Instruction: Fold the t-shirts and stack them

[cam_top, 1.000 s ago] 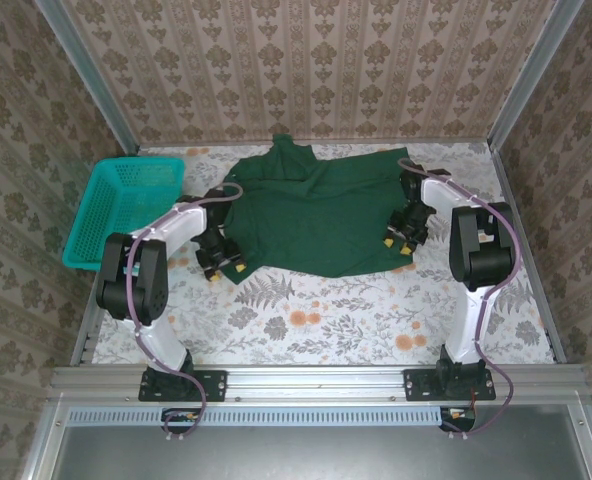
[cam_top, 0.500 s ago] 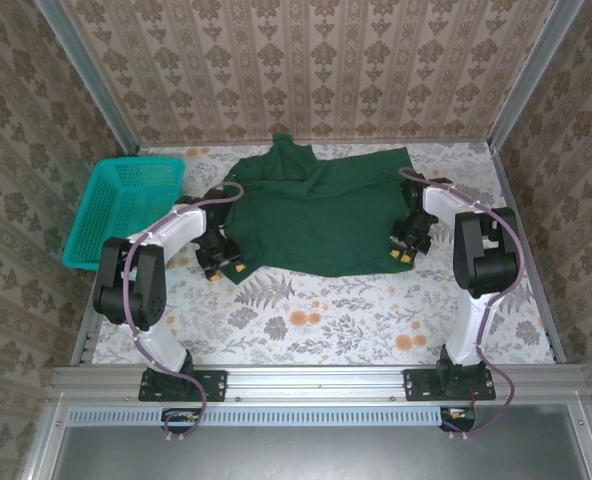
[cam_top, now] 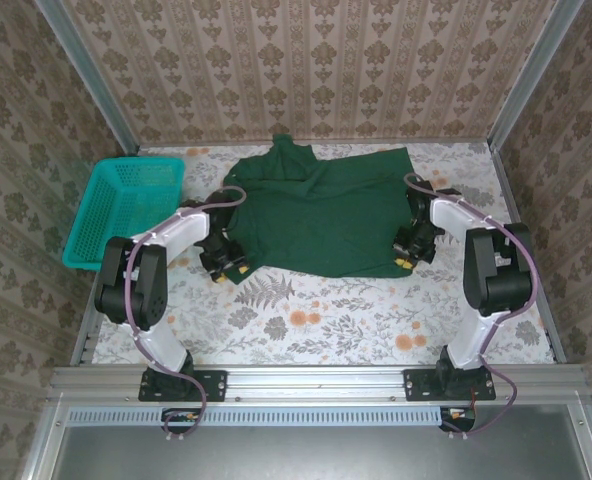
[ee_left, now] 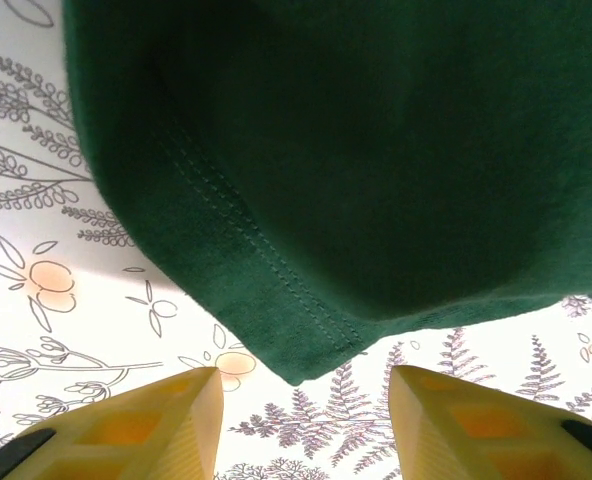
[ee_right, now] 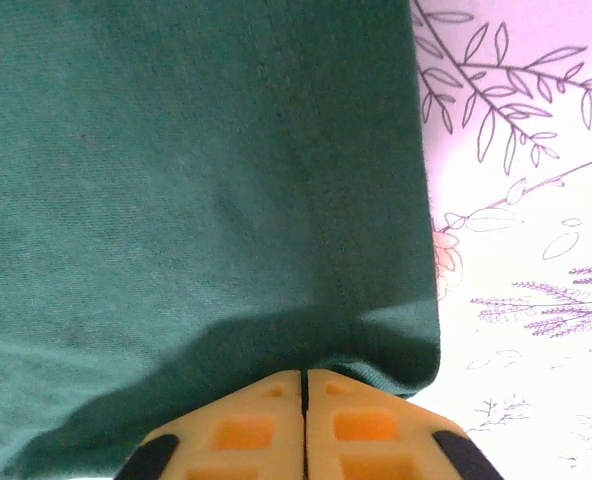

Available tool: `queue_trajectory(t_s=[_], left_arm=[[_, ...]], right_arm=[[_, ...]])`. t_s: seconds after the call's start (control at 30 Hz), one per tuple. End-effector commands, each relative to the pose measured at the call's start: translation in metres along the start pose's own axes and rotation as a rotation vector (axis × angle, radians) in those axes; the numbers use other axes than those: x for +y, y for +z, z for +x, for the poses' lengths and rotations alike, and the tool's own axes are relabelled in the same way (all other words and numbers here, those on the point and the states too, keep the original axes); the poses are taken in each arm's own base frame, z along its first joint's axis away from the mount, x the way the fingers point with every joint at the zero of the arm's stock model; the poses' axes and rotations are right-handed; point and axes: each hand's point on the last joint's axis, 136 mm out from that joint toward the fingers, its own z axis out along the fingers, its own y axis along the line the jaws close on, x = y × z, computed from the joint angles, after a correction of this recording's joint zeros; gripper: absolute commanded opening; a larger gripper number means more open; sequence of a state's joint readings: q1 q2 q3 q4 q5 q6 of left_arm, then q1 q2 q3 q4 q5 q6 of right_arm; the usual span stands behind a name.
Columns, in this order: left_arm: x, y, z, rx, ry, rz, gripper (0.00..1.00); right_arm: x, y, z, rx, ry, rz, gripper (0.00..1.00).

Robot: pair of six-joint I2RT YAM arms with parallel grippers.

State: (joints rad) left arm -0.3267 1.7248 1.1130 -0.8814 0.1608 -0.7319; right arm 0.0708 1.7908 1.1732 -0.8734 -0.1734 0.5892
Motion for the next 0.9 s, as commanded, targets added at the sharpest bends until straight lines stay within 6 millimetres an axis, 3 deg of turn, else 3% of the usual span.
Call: queue_trajectory(t_s=[0.0, 0.1, 0.43, 0.57, 0.73, 0.87], left_arm=[[0.006, -0.008, -0.004, -0.058, -0.021, -0.01, 0.48], [0.006, -0.02, -0.016, -0.129, 0.006, -0.005, 0.55], [0.032, -0.031, -0.047, -0.208, 0.038, -0.102, 0.55], [0.018, -0.03, -0.056, -0.221, 0.054, 0.006, 0.52], [0.022, -0.013, -0.057, -0.197, 0.01, 0.012, 0.38], [0.031, -0.007, -0.06, -0.215, -0.065, 0.04, 0.18]], right_arm=[[0.007, -0.008, 0.008, -0.021, -0.031, -0.057, 0.06], [0.003, -0.007, 0.013, -0.031, -0.047, -0.066, 0.01], [-0.01, 0.007, 0.033, -0.024, -0.057, -0.077, 0.0], [-0.016, 0.012, 0.039, -0.018, -0.048, -0.074, 0.0], [-0.019, 0.014, 0.04, -0.023, -0.041, -0.07, 0.0], [-0.02, 0.013, 0.04, -0.022, -0.034, -0.073, 0.0]])
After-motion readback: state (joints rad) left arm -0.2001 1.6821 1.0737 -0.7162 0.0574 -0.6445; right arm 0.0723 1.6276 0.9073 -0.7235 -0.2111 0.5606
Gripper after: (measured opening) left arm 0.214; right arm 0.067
